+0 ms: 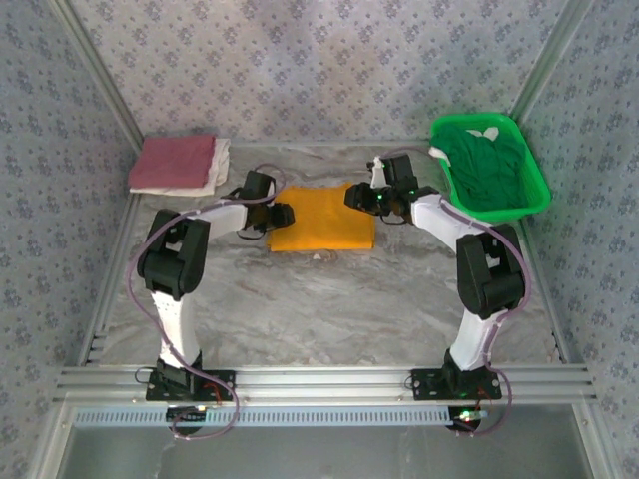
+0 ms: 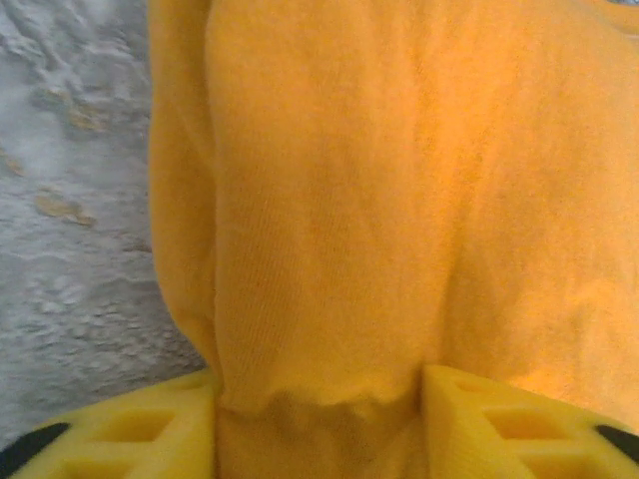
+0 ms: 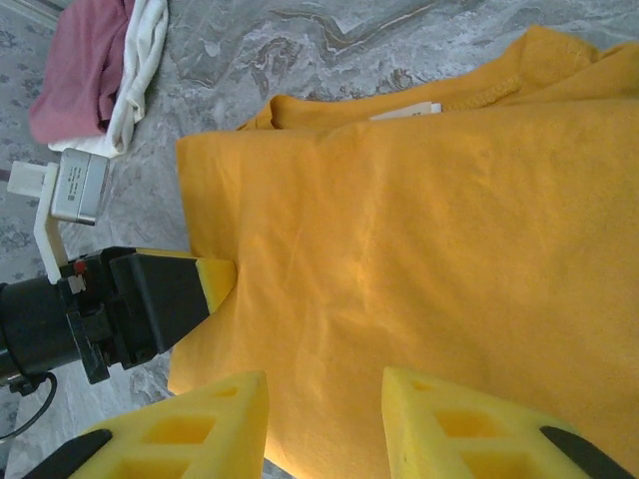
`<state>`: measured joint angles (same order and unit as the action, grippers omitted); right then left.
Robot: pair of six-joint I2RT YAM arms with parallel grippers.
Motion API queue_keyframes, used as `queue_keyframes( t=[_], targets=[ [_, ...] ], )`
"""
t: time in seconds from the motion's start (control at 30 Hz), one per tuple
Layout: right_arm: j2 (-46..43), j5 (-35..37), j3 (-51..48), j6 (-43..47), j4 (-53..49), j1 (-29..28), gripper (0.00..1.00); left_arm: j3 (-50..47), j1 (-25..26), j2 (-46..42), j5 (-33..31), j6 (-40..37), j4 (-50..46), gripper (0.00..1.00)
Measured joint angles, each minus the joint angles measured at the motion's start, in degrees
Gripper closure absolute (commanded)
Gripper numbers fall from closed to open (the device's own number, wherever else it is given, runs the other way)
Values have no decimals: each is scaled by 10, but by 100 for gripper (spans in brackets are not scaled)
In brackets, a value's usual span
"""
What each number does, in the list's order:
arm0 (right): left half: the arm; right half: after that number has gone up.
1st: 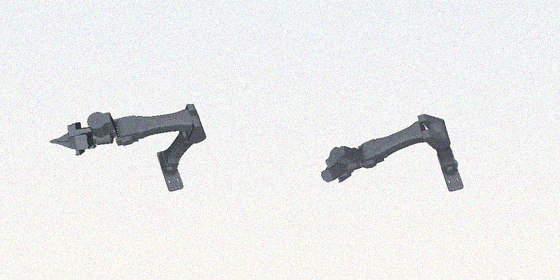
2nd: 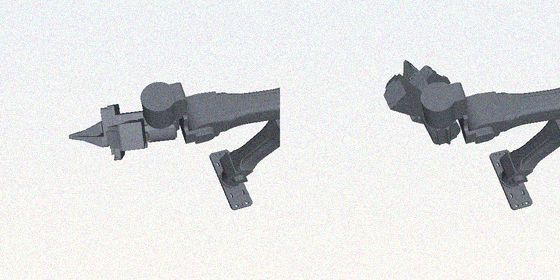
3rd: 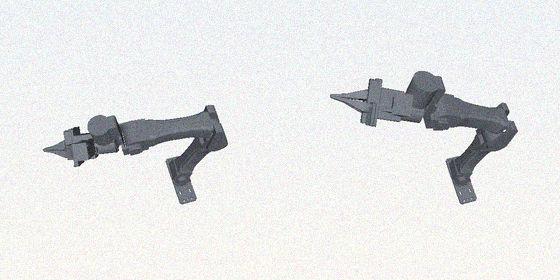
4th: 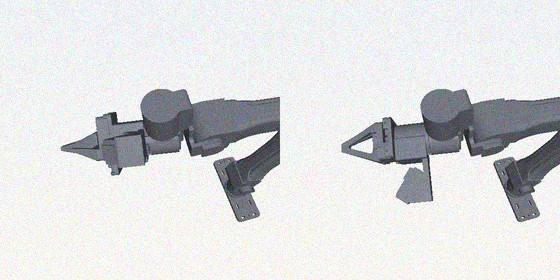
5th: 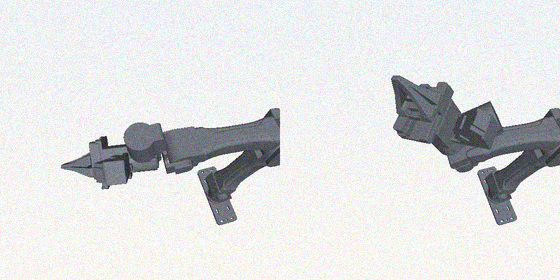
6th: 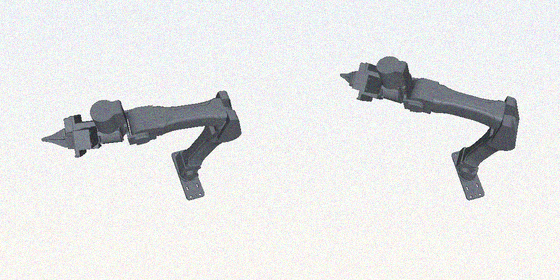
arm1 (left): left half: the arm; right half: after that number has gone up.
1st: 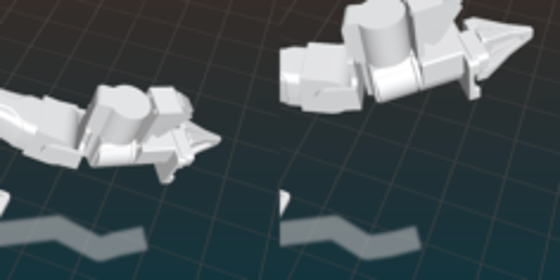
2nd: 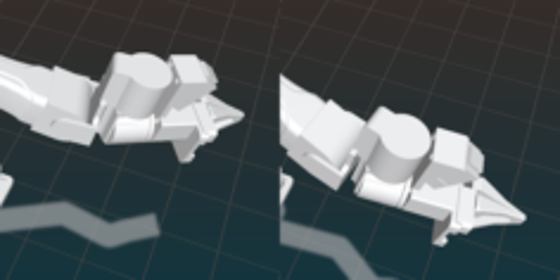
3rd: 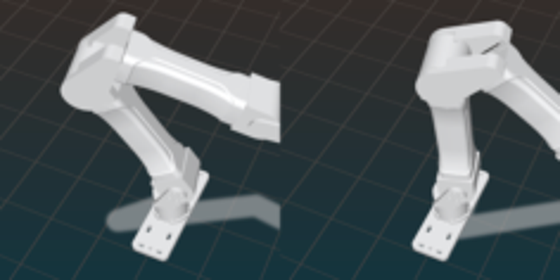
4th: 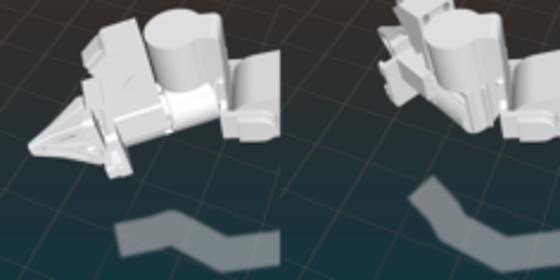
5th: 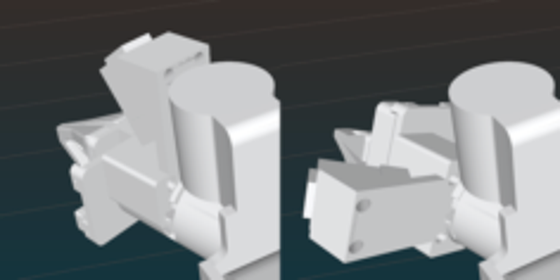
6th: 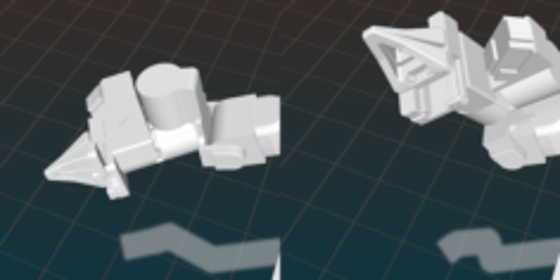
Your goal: Fold and stack the t-shirts
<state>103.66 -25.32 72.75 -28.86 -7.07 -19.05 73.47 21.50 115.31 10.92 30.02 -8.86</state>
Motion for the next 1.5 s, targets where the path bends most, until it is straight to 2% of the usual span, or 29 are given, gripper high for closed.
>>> queue_keyframes(
  t=[0.07,0.13,0.2,0.27,0.53,0.7,0.83,1.03,1.13,1.3,1.5],
  targets=[
    [0,0,-2,0,0,2,62,2,5,6,4,3,8,72],
    [0,0,-5,0,0,6,62,2,8,11,11,8,19,86],
    [0,0,-8,0,-1,10,62,2,8,14,17,11,26,96],
    [0,0,-10,0,-1,14,62,2,7,14,21,12,33,100],
    [-16,4,-40,4,0,29,60,-21,-40,6,63,-9,57,100],
    [-42,4,-69,13,23,30,46,-4,-101,-6,43,-56,5,100],
    [-47,-8,-77,24,47,29,37,70,-132,-6,12,-104,-60,100],
    [-56,-16,-92,30,68,27,36,213,-148,-4,-3,-170,-123,100],
    [-60,-21,-93,30,73,27,33,269,-155,4,-2,-204,-145,100],
    [-72,-31,-97,35,79,22,20,362,-184,34,4,-267,-198,100],
    [-87,-38,-105,37,90,8,18,478,-224,74,40,-329,-263,100]
  ],
)
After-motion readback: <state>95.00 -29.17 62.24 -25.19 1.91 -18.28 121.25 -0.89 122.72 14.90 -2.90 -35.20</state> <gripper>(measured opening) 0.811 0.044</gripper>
